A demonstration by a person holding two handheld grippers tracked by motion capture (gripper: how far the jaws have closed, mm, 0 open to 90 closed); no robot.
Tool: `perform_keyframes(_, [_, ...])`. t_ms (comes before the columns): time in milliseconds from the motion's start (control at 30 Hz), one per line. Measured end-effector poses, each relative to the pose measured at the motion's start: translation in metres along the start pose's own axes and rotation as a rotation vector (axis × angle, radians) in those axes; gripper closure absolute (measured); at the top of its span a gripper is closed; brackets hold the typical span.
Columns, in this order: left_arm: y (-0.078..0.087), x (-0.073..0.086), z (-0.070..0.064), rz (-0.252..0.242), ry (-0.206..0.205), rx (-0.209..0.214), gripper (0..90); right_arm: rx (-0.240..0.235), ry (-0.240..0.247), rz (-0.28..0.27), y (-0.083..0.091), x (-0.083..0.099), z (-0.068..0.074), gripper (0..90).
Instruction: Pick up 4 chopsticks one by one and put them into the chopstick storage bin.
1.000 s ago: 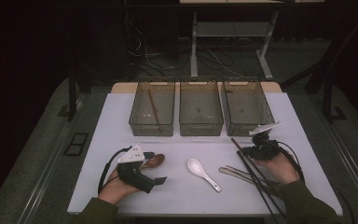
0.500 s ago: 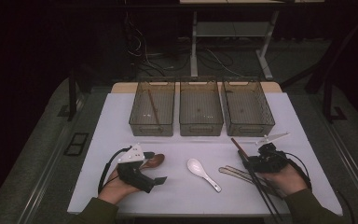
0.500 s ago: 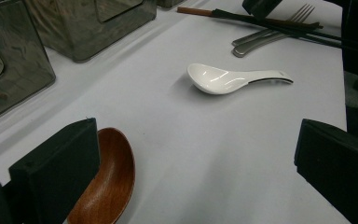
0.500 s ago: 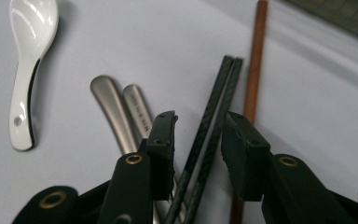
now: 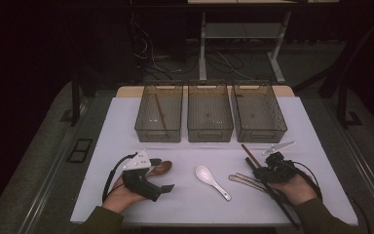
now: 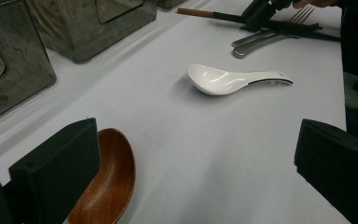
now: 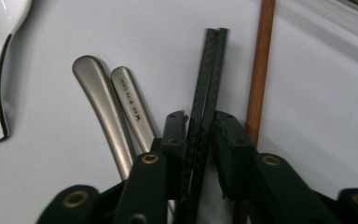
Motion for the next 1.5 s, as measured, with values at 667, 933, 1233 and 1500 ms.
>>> perform_keyframes(667, [-0.001, 0.000, -0.001, 0.004, -0.002, 0.005, 0.0, -0.021, -0.008, -0.059, -0.011, -0.034, -0.003, 79.0])
perform_keyframes(933, [-0.001, 0.000, -0.001, 0.004, -0.002, 0.006, 0.0, -0.014, -0.001, -0.030, -0.035, -0.051, -0.001, 79.0])
perform_keyframes(1233, [-0.001, 0.000, -0.001, 0.004, -0.001, 0.007, 0.0, -0.020, 0.014, -0.076, -0.025, -0.051, -0.003, 65.7])
perform_keyframes(1500, [-0.001, 0.000, -0.001, 0.001, -0.001, 0.006, 0.0, 0.030, 0.004, -0.089, 0.004, -0.032, -0.019, 62.8])
Point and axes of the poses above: each handheld gripper's, and its own axes: y roughly backward along the jaws, x roughly out of its underside, z roughly to its left, the point moved 3 cm from there along -y, roughly forward along the jaws, and after that the axes turned 10 degrees about -x, right-handed, at the moved point
